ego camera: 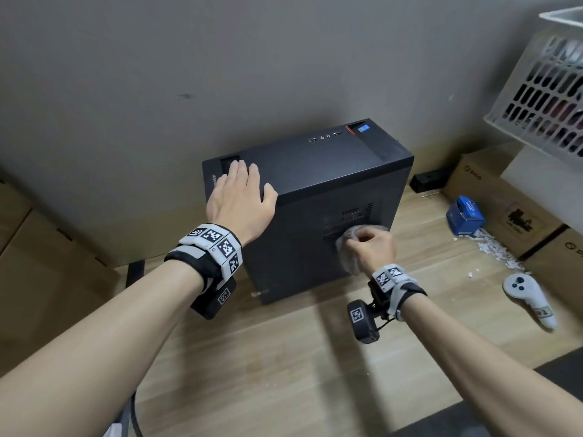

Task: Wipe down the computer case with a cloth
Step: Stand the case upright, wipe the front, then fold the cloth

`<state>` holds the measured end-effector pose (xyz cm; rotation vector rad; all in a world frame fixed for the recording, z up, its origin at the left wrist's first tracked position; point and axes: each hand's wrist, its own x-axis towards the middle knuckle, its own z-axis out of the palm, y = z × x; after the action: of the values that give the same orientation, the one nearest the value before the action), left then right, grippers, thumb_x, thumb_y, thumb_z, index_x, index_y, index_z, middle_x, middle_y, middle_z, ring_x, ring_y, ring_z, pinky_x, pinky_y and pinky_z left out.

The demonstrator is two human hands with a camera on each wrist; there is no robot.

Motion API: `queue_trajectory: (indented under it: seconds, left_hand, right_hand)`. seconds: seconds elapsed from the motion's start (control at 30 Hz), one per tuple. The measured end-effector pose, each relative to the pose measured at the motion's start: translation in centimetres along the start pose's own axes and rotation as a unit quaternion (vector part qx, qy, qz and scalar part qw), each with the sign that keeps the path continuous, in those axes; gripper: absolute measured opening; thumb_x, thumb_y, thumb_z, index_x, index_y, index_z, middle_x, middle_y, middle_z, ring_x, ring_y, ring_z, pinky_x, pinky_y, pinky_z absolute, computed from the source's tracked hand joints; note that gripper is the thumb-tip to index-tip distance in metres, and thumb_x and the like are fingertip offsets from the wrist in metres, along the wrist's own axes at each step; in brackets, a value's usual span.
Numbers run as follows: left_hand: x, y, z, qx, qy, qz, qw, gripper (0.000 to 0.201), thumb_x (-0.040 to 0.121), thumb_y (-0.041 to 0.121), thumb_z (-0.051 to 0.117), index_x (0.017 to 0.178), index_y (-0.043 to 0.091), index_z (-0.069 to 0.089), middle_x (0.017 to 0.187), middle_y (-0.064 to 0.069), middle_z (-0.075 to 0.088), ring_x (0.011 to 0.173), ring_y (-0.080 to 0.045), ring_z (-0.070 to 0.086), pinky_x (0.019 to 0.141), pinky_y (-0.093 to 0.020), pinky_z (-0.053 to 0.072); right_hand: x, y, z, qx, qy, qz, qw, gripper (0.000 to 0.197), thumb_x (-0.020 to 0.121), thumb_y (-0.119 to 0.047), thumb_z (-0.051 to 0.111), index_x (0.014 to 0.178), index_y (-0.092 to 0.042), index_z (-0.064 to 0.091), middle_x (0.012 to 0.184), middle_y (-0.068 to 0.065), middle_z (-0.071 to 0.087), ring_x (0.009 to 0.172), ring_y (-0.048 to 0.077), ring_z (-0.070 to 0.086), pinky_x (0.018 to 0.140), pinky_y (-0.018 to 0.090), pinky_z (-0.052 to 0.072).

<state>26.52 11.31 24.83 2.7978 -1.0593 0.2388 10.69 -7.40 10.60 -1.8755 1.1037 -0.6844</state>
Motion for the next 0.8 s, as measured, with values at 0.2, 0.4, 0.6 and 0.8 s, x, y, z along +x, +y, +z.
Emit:
queue_trajectory:
  seconds: [0.2, 0.4, 0.6, 0.8]
  left_hand:
    - [0.1, 0.0, 0.0, 0.005, -0.002, 0.000, 1.000, 0.065, 0.096, 0.041, 0.018, 0.151, 0.006, 0.028, 0.159, -0.013, 0.024, 0.150, -0.021, 0.013, 0.121, -0.040, 0.014]
    - [0.1, 0.1, -0.1, 0.009, -0.006, -0.001, 1.000, 0.065, 0.096, 0.041, 0.017, 0.151, 0.007, 0.028, 0.160, -0.013, 0.023, 0.150, -0.020, 0.012, 0.122, -0.039, 0.013]
    - [0.6, 0.3, -0.2, 0.011, -0.012, -0.008, 1.000, 0.066, 0.096, 0.042, 0.017, 0.150, 0.007, 0.028, 0.160, -0.013, 0.023, 0.150, -0.020, 0.013, 0.121, -0.040, 0.014]
    - [0.6, 0.4, -0.4, 0.005, -0.016, -0.012, 1.000, 0.065, 0.097, 0.042, 0.018, 0.152, 0.008, 0.026, 0.160, -0.012, 0.021, 0.150, -0.020, 0.011, 0.122, -0.039, 0.012]
  right_hand:
    - [-4.9, -4.5, 3.6, 0.104, -0.101, -0.072, 0.987, 0.005, 0.066, -0.018, 0.078, 0.067, -0.014, 0.076, 0.065, -0.002, 0.071, 0.066, 0.014, 0.067, 0.065, 0.033, 0.055]
    - [0.1, -7.0, -3.5, 0.191, -0.037, -0.120, 0.974, 0.009, 0.072, -0.004, 0.074, 0.073, -0.013, 0.077, 0.074, 0.001, 0.074, 0.068, 0.007, 0.064, 0.066, 0.026, 0.054]
    - [4.8, -2.0, -6.1, 0.099, 0.037, -0.112, 0.988, 0.012, 0.066, -0.010, 0.072, 0.075, -0.017, 0.075, 0.073, -0.007, 0.070, 0.069, 0.002, 0.061, 0.070, 0.023, 0.050]
    - [4.5, 3.4, -1.4, 0.059, 0.048, -0.016, 0.997, 0.024, 0.061, -0.039, 0.068, 0.076, -0.021, 0.071, 0.071, -0.006, 0.070, 0.071, 0.018, 0.068, 0.070, 0.036, 0.058]
